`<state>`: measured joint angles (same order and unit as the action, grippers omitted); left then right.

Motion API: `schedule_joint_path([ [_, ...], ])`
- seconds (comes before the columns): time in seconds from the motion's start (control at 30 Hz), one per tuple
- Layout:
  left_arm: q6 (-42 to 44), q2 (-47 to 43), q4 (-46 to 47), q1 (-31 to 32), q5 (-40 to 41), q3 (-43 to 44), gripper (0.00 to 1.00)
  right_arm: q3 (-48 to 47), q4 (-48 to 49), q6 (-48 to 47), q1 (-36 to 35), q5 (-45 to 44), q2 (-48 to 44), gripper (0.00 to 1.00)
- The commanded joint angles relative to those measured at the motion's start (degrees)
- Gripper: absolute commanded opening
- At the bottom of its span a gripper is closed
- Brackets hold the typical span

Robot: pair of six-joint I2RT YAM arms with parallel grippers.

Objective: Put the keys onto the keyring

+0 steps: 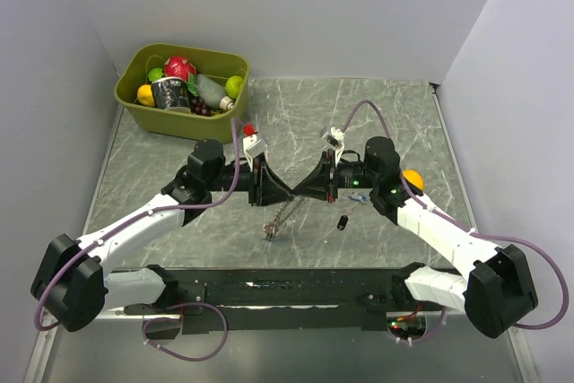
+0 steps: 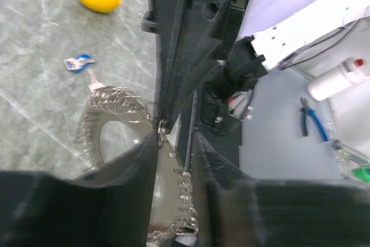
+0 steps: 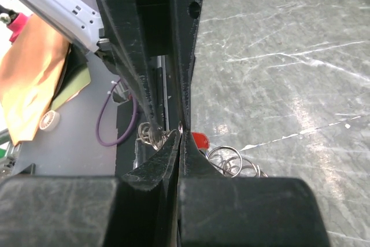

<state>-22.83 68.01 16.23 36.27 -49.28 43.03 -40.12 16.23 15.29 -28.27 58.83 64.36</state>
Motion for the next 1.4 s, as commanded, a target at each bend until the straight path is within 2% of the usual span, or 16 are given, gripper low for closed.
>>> schedule_joint_path([
  [0.0, -1.42, -2.79, 5.04, 0.38, 1.11, 2.33, 0.42, -1.37, 1.17, -0.61, -0.56, -0.29, -2.39, 0.0],
  [0.03, -1.69, -3.05, 5.3, 0.29, 1.2, 2.24, 0.48, -1.63, 1.0, -0.79, -0.56, -0.03, -2.66, 0.0],
  [0.17, -5.02, -3.5, 10.04, -0.76, -0.9, 0.75, 0.53, -1.28, 1.78, -0.7, -0.47, 0.41, -3.18, 0.0],
  [0.33, -7.76, -2.97, 12.42, -2.35, -2.75, 0.04, 0.48, -1.28, 1.79, -0.26, -0.56, 0.41, -4.24, 0.0],
  [0.6, -6.0, -0.69, 10.49, -2.52, -1.87, 0.48, 0.48, -1.28, 0.74, -0.52, -0.56, -0.82, -5.82, 0.0],
  [0.87, -5.12, 1.07, 9.7, -2.43, -2.76, 0.3, 0.36, -1.54, 0.38, -0.7, -0.47, -1.44, -5.65, 0.0],
  [1.23, -5.12, 2.92, 10.58, -1.56, -4.77, 0.3, 0.25, -0.93, 1.0, -0.26, -0.56, -2.58, -6.0, 0.0],
  [1.37, -4.33, 3.54, 9.79, -0.85, -3.9, 0.48, 0.23, -0.93, 1.09, -0.17, -0.47, -2.4, -6.17, 0.0],
])
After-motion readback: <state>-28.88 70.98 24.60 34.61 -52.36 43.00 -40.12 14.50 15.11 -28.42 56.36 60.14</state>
